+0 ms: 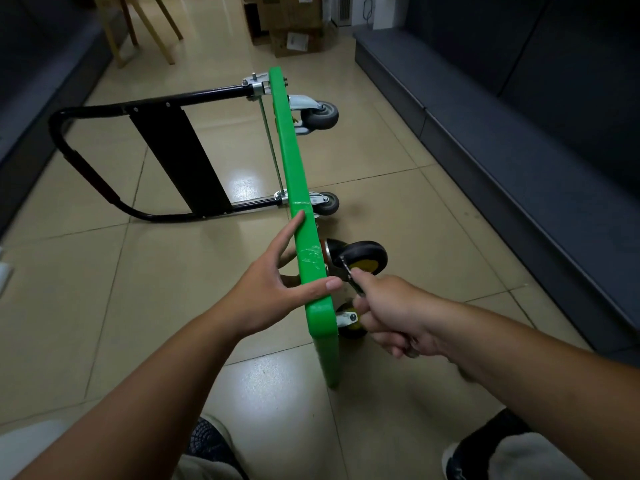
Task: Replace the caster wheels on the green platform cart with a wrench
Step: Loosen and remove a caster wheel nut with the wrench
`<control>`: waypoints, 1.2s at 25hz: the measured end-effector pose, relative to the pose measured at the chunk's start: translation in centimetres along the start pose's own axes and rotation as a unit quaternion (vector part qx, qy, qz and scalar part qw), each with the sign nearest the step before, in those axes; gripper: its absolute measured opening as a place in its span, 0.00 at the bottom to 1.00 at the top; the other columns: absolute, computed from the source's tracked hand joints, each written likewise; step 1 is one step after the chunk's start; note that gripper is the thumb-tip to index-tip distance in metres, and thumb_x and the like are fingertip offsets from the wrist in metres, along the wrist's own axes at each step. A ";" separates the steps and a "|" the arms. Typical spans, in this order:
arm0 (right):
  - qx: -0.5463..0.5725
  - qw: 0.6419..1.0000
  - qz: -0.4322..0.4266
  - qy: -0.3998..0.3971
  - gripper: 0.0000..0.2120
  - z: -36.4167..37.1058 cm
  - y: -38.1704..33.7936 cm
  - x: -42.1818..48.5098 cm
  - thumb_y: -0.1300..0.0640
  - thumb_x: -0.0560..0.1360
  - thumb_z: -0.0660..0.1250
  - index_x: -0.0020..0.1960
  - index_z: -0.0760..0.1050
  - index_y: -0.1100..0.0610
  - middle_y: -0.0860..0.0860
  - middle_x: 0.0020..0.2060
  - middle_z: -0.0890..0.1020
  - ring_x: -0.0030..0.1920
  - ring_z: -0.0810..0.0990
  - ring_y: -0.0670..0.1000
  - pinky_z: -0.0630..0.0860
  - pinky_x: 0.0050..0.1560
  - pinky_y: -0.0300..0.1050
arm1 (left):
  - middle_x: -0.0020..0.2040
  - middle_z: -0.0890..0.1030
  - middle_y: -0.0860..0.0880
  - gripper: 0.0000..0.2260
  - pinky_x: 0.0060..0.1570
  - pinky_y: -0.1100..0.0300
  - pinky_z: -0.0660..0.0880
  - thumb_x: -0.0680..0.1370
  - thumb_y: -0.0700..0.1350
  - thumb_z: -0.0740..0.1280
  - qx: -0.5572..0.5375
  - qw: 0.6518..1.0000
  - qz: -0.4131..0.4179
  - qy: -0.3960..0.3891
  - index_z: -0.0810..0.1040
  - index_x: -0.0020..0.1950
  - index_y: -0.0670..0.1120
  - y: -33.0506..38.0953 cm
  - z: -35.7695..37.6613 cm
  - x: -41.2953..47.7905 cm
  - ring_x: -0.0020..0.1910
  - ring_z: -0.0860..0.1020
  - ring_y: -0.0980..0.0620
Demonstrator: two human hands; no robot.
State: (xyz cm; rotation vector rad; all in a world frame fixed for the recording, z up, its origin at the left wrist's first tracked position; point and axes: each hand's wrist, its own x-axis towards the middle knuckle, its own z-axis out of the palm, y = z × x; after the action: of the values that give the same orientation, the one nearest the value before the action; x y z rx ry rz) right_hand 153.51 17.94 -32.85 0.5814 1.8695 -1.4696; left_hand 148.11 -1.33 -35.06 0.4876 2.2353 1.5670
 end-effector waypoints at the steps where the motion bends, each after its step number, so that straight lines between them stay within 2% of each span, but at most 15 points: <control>1: -0.010 1.000 0.011 -0.023 0.24 0.2 -0.6 -0.2 0.37 0.83 0.45 0.38 0.63 0.51 0.47 0.18 0.61 0.16 0.56 0.47 0.59 0.21 0.35 | 0.78 0.63 0.62 0.48 0.63 0.52 0.78 0.66 0.61 0.79 -0.003 1.000 0.001 0.000 0.53 0.79 0.70 0.0 0.0 0.0 0.76 0.64 0.59; 4: -0.012 0.999 0.025 -0.043 0.23 1.0 -1.4 -0.4 0.37 0.83 0.45 0.39 0.63 0.51 0.46 0.18 0.62 0.16 0.57 0.46 0.60 0.21 0.34 | 0.78 0.63 0.61 0.48 0.60 0.57 0.79 0.67 0.60 0.78 -0.011 1.000 0.010 -0.002 0.53 0.79 0.69 -0.1 0.0 -0.1 0.76 0.64 0.60; 9: -0.065 0.996 0.038 -0.044 0.25 1.2 -1.6 0.2 0.37 0.83 0.44 0.50 0.67 0.57 0.49 0.19 0.66 0.16 0.62 0.48 0.68 0.24 0.38 | 0.80 0.60 0.62 0.48 0.66 0.48 0.76 0.64 0.73 0.73 0.027 1.000 0.013 -0.002 0.49 0.77 0.73 -0.4 0.3 -0.2 0.78 0.62 0.58; 11: -0.145 0.989 -0.024 -0.012 0.29 1.7 -0.6 1.1 0.37 0.83 0.42 0.59 0.68 0.60 0.53 0.24 0.71 0.17 0.66 0.50 0.70 0.24 0.40 | 0.80 0.61 0.61 0.48 0.67 0.45 0.75 0.63 0.75 0.72 0.037 0.999 0.013 0.005 0.49 0.77 0.74 -0.6 0.3 -0.3 0.78 0.62 0.57; 13: -0.232 0.964 -0.121 0.053 0.30 2.6 0.9 1.8 0.39 0.84 0.39 0.61 0.72 0.58 0.54 0.31 0.76 0.21 0.74 0.48 0.73 0.25 0.40 | 0.80 0.62 0.60 0.48 0.68 0.43 0.74 0.63 0.74 0.72 0.035 0.999 0.006 0.006 0.49 0.77 0.75 -0.7 0.2 -0.4 0.78 0.63 0.56; 16: -0.284 0.920 -0.236 0.134 0.32 3.2 3.4 3.1 0.39 0.83 0.38 0.56 0.77 0.55 0.54 0.40 0.82 0.38 0.81 0.52 0.80 0.43 0.51 | 0.79 0.64 0.58 0.47 0.66 0.43 0.76 0.65 0.71 0.75 0.020 1.000 0.002 0.003 0.50 0.76 0.75 -0.9 0.0 -0.3 0.77 0.65 0.54; 18: -0.344 0.882 -0.288 0.146 0.24 3.2 4.5 4.6 0.44 0.85 0.43 0.64 0.72 0.54 0.55 0.48 0.83 0.46 0.82 0.57 0.80 0.48 0.55 | 0.78 0.64 0.60 0.46 0.65 0.48 0.77 0.68 0.67 0.76 0.016 1.000 0.003 0.002 0.50 0.77 0.73 -1.0 0.1 -0.4 0.77 0.64 0.56; 19: -0.349 0.875 -0.302 0.144 0.18 3.1 4.7 5.3 0.48 0.85 0.49 0.69 0.68 0.54 0.56 0.51 0.82 0.49 0.82 0.58 0.80 0.49 0.55 | 0.77 0.65 0.63 0.46 0.63 0.53 0.78 0.69 0.64 0.75 0.015 1.000 0.005 0.003 0.50 0.78 0.72 -1.0 0.1 -0.4 0.77 0.64 0.57; 20: -0.349 0.874 -0.308 0.140 0.18 3.2 4.8 5.8 0.51 0.84 0.56 0.73 0.63 0.54 0.56 0.53 0.82 0.50 0.82 0.59 0.80 0.50 0.54 | 0.75 0.65 0.68 0.46 0.60 0.60 0.78 0.69 0.62 0.75 0.014 1.000 0.009 0.007 0.50 0.79 0.70 -0.9 0.2 -0.4 0.77 0.63 0.59; 22: -0.351 0.873 -0.312 0.130 0.26 3.2 5.2 6.7 0.55 0.80 0.66 0.74 0.62 0.57 0.58 0.53 0.81 0.49 0.82 0.61 0.80 0.48 0.54 | 0.68 0.63 0.76 0.46 0.54 0.70 0.77 0.69 0.59 0.74 0.014 1.000 0.012 0.016 0.50 0.80 0.67 -0.6 0.4 -0.4 0.76 0.63 0.62; 24: -0.379 0.853 -0.332 0.136 0.26 3.1 5.3 7.2 0.56 0.77 0.68 0.72 0.65 0.58 0.59 0.50 0.82 0.46 0.82 0.63 0.79 0.46 0.54 | 0.66 0.62 0.78 0.46 0.50 0.72 0.76 0.69 0.58 0.74 0.018 1.000 0.015 0.020 0.50 0.81 0.66 -0.4 0.5 -0.2 0.75 0.64 0.62; 27: -0.396 0.826 -0.361 0.172 0.24 3.0 5.3 7.3 0.54 0.79 0.67 0.72 0.65 0.57 0.58 0.49 0.82 0.46 0.82 0.63 0.79 0.46 0.54 | 0.70 0.63 0.73 0.47 0.51 0.70 0.77 0.70 0.57 0.74 0.019 1.000 0.016 0.016 0.50 0.81 0.65 -0.3 0.6 -0.1 0.76 0.64 0.59; 30: -0.404 0.838 -0.325 0.170 0.15 3.0 7.2 5.6 0.52 0.84 0.57 0.70 0.68 0.53 0.54 0.45 0.80 0.43 0.81 0.58 0.75 0.40 0.48 | 0.76 0.62 0.64 0.46 0.51 0.69 0.78 0.70 0.56 0.75 0.018 1.000 0.008 0.015 0.50 0.80 0.67 0.0 0.5 -0.2 0.76 0.64 0.57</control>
State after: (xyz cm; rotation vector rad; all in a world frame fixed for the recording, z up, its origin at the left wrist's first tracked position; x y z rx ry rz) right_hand 155.58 16.58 -42.11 -0.2633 2.8913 -0.7696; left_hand 148.55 -1.07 -35.21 0.4957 2.2918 1.5545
